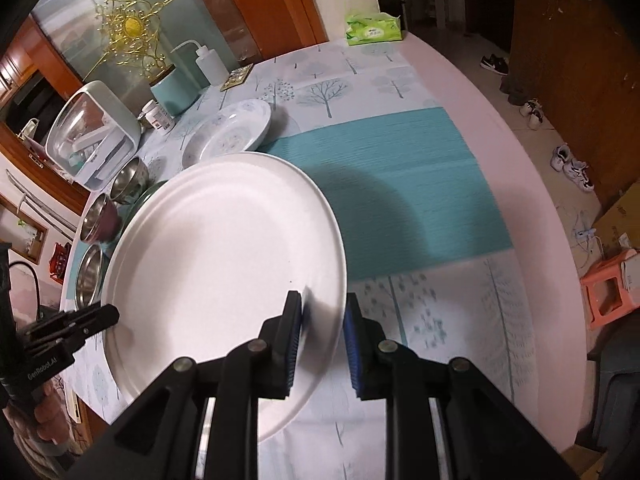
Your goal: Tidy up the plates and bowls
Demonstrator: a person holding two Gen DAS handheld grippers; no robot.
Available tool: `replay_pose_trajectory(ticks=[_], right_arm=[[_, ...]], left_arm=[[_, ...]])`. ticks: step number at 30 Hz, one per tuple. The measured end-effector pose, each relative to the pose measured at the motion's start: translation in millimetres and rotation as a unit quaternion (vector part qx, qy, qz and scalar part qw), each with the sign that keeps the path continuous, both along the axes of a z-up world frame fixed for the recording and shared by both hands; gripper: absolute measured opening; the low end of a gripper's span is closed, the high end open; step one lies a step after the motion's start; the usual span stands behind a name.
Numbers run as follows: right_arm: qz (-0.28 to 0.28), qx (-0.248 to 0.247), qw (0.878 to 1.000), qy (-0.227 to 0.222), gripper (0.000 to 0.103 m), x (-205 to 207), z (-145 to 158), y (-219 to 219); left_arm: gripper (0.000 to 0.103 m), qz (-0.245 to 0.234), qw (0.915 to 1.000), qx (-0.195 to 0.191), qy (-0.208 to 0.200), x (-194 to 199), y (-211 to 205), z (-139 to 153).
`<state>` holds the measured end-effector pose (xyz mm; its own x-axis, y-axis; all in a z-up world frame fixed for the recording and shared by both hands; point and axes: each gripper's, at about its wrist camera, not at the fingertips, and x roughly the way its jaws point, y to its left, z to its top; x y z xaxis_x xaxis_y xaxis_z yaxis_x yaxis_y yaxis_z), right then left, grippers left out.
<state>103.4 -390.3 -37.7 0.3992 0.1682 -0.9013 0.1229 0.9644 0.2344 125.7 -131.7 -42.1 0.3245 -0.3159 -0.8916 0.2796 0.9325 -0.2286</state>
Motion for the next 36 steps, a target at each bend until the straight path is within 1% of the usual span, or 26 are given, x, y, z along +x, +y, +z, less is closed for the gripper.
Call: replay_pose_trajectory(ticks=[3,7,13,16,18,22,25,32,36], right_arm=[[-0.010,-0.006,1.000,-0.002,0.021,-24,-2,-2],[-0.022,-0.013,1.000,0.002,0.021,-47,-12,-5],[-0.041,-0.007,0.999,0.021,0.021,-71,-40,-9],[-0.051,-0.003,0.998,0.034,0.021,-74,-54,-10],[-0.057,-0.003,0.998,0.039,0.021,-76,-63,-8],[-0.057,-0.015,0.997,0.044,0.022,-78,-74,1],[-0.054,-0.022,0.997,0.048,0.022,-78,-80,5],[-0.048,-0.033,0.997,0.053,0.022,-77,-86,10],[-0.047,-0.036,0.997,0.056,0.023,-75,-88,12]], left_arm=[[0.022,-0.015,0.9999,-0.002,0.003,-14,-2,-4],[0.022,-0.032,0.9994,-0.007,0.006,-30,-8,-19],[0.022,-0.042,0.9990,-0.004,0.015,-50,-12,-44],[0.022,-0.043,0.9989,0.007,0.020,-53,-16,-58],[0.022,-0.042,0.9988,0.020,0.016,-59,-19,-64],[0.023,-0.040,0.9981,0.045,0.014,-63,-19,-74],[0.024,-0.041,0.9975,0.055,0.016,-65,-19,-80],[0.025,-0.038,0.9977,0.047,0.030,-66,-16,-92],[0.030,-0.037,0.9976,0.051,0.029,-64,-14,-97]])
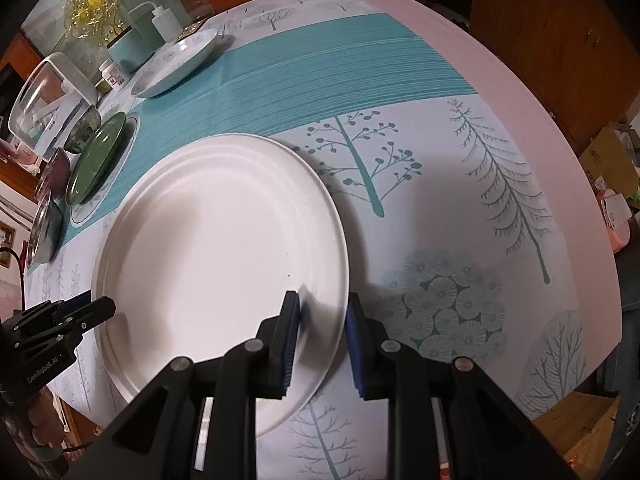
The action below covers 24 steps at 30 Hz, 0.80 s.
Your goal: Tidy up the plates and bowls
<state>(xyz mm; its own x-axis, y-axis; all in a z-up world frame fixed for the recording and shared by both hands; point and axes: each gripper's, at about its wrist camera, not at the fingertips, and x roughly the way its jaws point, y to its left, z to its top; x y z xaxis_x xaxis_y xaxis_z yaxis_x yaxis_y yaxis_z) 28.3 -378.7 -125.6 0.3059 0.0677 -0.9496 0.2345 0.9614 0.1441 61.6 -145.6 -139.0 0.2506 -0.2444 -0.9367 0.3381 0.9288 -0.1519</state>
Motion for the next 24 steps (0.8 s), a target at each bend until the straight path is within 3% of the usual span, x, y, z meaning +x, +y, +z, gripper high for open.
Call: replay_pose_trajectory(ticks=[5,9,11,16,24], right_arm=[[0.004,-0.007,1.000,0.002,0.024,2,0,3],[0.011,-0.022,1.000,0.001,0.024,2,2,8],[0.012,-0.027,1.000,0.005,0.025,2,2,9],[0.002,-0.043,0.999,0.012,0.043,3,1,9],[-0.003,-0.056,0.998,-0.008,0.047,-6,17,6]], left_arm=[[0.038,-0.004,1.0000,0.004,-0.008,2,-2,1],[0.058,-0.001,0.9996,0.006,-0.029,1,-1,8],[0.063,0.002,0.9991,0.009,-0.043,0,1,13],[0.072,0.010,0.9989,0.007,-0.045,0,7,17],[0.073,0.024,0.9982,0.006,-0.054,-2,14,24]])
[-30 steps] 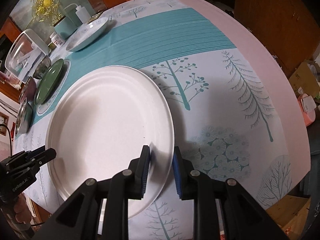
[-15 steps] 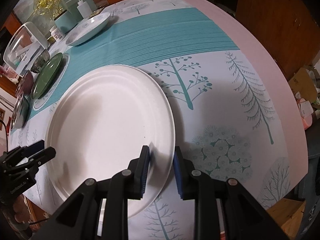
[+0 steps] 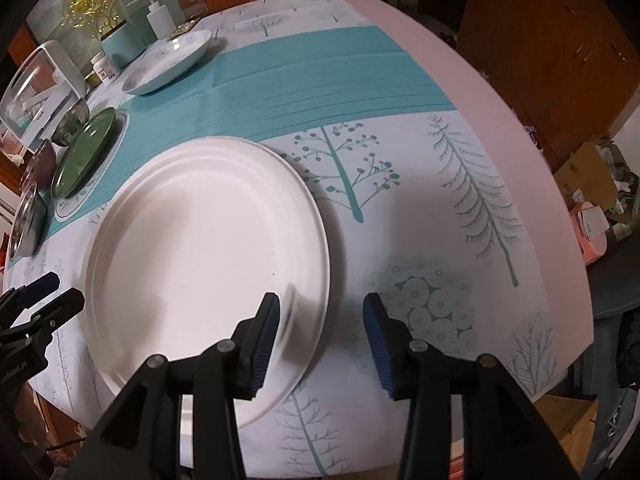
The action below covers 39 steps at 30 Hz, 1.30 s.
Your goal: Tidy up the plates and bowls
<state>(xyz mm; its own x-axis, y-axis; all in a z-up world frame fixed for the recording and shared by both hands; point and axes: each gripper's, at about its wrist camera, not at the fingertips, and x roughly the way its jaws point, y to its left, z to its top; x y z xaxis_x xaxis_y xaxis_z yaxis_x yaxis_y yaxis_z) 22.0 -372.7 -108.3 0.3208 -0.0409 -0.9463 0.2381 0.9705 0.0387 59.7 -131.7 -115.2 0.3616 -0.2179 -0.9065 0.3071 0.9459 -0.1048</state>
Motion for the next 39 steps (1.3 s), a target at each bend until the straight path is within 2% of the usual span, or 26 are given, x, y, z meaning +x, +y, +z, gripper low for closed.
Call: replay_pose_trajectory(ticks=[3,11,17,22,24,30,31,32,39], right_arm=[[0.000,-0.003,1.000,-0.016,0.056,-5,11,1],[0.003,0.046,0.997,-0.066,0.058,-16,47,2],[0.015,-0.006,0.996,-0.092,0.058,-18,74,18],[0.028,-0.027,0.991,-0.126,0.058,-18,96,34],[0.037,-0.034,0.989,-0.140,0.058,-19,106,43],[0.073,-0.023,0.985,-0.153,0.058,-8,128,65],[0.078,-0.022,0.985,-0.155,0.058,-7,132,68],[0.085,-0.024,0.983,-0.158,0.058,-4,137,74],[0.126,-0.029,0.976,-0.177,0.058,22,165,105]], left_arm=[[0.073,0.002,0.9999,0.004,-0.011,-3,2,7],[0.073,0.021,0.9979,-0.008,-0.061,-17,19,40],[0.074,0.045,0.9921,0.008,-0.116,-29,41,76],[0.074,0.046,0.9868,-0.023,-0.153,-39,64,111],[0.074,0.042,0.9845,-0.023,-0.169,-43,70,124],[0.074,0.035,0.9822,-0.001,-0.184,-42,83,151],[0.076,0.037,0.9819,-0.001,-0.186,-41,85,154],[0.081,0.037,0.9817,0.000,-0.187,-38,89,157],[0.083,0.052,0.9782,0.020,-0.200,-13,108,166]])
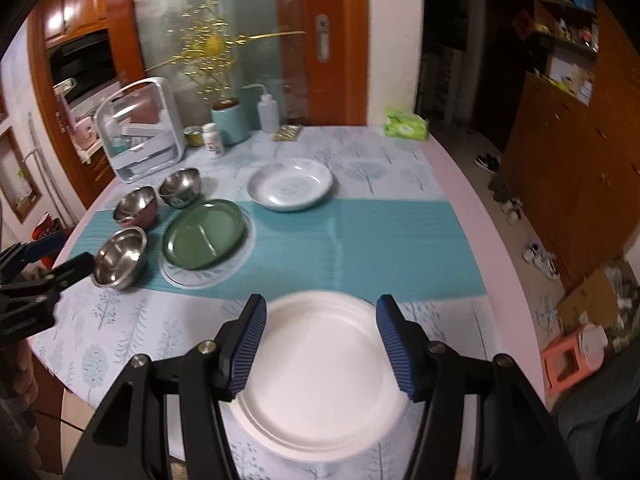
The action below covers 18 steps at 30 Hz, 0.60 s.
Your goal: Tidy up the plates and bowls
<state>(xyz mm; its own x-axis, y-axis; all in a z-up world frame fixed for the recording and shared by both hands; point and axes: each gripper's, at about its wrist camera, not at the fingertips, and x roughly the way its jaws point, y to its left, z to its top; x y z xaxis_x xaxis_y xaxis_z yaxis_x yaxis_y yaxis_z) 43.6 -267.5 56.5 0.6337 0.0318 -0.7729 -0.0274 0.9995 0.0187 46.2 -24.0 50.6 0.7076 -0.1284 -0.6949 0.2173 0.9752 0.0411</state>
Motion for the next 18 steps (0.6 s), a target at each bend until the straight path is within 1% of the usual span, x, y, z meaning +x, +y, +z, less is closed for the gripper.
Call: replay_pose_trajectory(ticks=[6,9,11,14,18], right_arm=[[0.016,-0.003,1.000,-0.012,0.058,31,15,28],[0.024,0.005,1.000,-0.014,0.058,50,17,43],[0.028,0.011,1.000,-0.009,0.058,62,14,49],[0.033,0.020,0.999,0.003,0.058,84,6,59],[0.034,0.035,0.998,0.035,0.058,120,-15,67]], left_arm=[[0.083,0.023,0.9995,0.013,-0.020,28,21,11],[0.083,0.041,0.9985,0.024,-0.027,46,33,14],[0.083,0.055,0.9977,0.030,-0.025,61,41,12],[0.083,0.065,0.9974,0.027,-0.016,86,53,7],[0.083,0.075,0.9970,0.017,0.008,123,67,-9]])
